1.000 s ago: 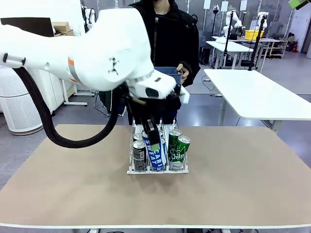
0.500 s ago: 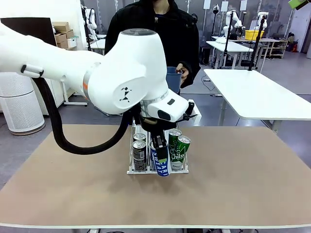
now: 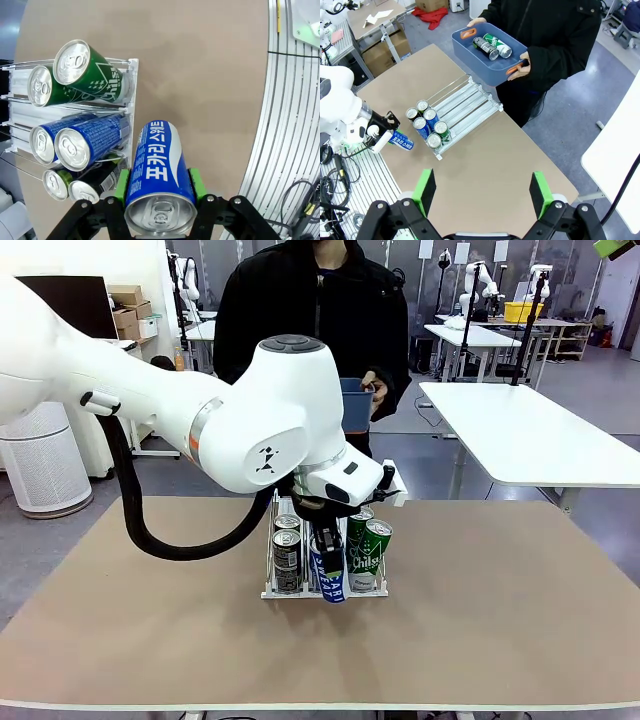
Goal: Fill the beverage cans into the dispenser.
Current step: Place the picked Ionic drink in the line of the Automatic Can Dispenser with the same cans.
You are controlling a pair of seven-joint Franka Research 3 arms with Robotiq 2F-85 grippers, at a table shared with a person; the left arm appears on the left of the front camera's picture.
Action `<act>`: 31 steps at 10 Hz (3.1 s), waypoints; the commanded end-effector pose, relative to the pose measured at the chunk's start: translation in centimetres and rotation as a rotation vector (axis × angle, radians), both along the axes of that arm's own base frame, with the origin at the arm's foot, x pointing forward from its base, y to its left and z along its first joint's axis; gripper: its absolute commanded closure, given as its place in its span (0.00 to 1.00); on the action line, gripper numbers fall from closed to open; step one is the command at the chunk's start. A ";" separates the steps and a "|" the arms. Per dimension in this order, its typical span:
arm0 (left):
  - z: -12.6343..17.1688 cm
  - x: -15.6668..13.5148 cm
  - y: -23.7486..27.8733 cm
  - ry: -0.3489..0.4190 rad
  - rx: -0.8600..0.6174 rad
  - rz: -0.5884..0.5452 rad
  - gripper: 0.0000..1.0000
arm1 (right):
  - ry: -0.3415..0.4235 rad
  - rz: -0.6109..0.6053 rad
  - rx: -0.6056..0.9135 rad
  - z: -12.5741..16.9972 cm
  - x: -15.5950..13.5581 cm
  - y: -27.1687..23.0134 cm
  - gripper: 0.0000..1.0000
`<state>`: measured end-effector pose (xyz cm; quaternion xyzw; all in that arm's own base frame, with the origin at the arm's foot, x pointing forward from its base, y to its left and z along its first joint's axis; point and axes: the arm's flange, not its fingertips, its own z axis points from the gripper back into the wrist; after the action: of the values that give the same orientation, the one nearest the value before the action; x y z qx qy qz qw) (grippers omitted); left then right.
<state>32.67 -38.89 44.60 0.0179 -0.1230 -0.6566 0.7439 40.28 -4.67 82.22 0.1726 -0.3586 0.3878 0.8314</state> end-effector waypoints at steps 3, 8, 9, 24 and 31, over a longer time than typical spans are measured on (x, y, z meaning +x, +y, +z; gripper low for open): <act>0.0 1.4 -0.1 -0.056 0.029 0.017 0.43 | 0.001 0.001 0.003 -0.1 0.0 0.0 0.00; -0.5 0.8 -0.4 -0.093 0.080 0.067 0.43 | 0.001 0.001 0.003 -0.1 0.0 0.0 0.00; -0.6 1.6 -0.7 -0.093 0.071 0.086 0.43 | 0.001 0.001 0.003 -0.1 0.0 0.0 0.00; -2.1 8.5 -0.9 -0.141 -0.030 0.227 0.43 | 0.001 0.001 0.003 -0.1 0.0 0.0 0.00; -3.9 10.1 -1.0 -0.092 -0.008 0.230 0.43 | 0.001 0.001 0.003 -0.1 0.0 0.0 0.00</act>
<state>41.11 -39.82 40.87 0.0506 -0.1422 -0.5685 0.8087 40.28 -4.67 82.22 0.1726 -0.3586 0.3878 0.8314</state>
